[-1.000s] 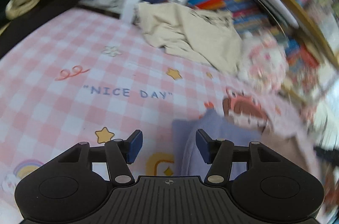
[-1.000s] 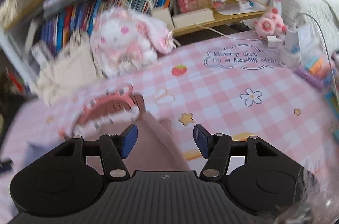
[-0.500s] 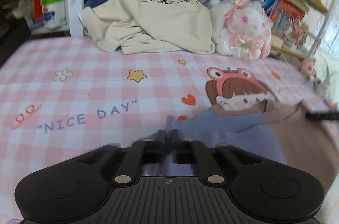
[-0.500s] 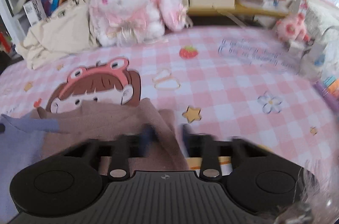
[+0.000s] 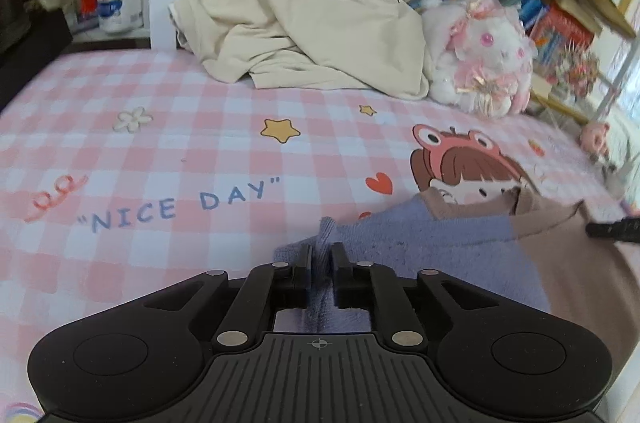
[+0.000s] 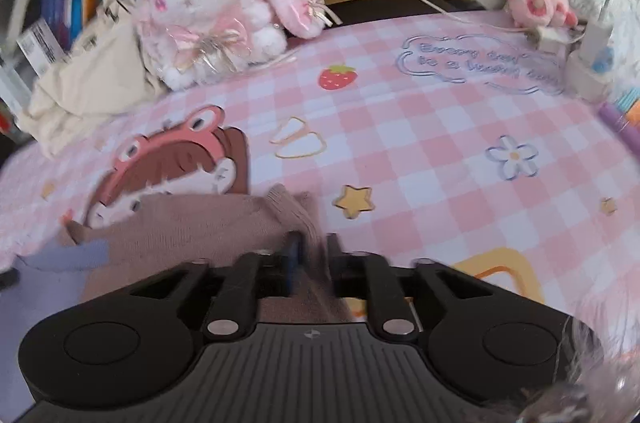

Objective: Fold clothes

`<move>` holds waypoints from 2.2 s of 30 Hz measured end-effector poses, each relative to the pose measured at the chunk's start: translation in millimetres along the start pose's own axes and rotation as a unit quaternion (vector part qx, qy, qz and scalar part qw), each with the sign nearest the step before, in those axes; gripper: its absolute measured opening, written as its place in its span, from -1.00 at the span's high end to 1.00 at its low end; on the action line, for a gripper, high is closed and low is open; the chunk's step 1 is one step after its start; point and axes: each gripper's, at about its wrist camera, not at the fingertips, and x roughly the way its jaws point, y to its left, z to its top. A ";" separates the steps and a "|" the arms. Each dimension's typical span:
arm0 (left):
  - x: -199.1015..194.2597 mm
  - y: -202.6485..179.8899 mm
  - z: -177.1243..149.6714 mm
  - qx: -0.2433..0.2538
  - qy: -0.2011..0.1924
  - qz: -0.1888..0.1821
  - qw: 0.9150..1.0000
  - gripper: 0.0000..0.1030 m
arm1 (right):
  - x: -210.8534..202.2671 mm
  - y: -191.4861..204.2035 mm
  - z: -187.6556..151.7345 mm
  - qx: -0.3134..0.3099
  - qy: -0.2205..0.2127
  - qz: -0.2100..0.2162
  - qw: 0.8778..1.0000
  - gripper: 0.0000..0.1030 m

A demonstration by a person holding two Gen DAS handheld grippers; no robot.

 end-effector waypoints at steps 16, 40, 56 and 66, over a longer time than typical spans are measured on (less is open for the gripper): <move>-91.6 -29.8 -60.8 -0.059 -0.052 0.061 0.995 0.12 | -77.4 -31.2 -53.1 -0.040 -0.006 0.040 0.998 0.10; -120.3 -90.3 -146.9 -0.268 -0.028 0.106 0.957 0.01 | -52.5 -73.2 -66.2 -0.072 0.100 0.181 0.976 0.56; -105.0 -11.7 -166.2 -0.468 -0.065 0.030 0.881 0.05 | -51.8 -62.7 -74.0 -0.059 0.092 0.142 0.984 0.66; -100.6 6.8 -125.1 -0.409 -0.104 0.017 0.906 0.87 | -51.4 -24.9 -66.0 -0.065 0.075 0.143 0.985 0.75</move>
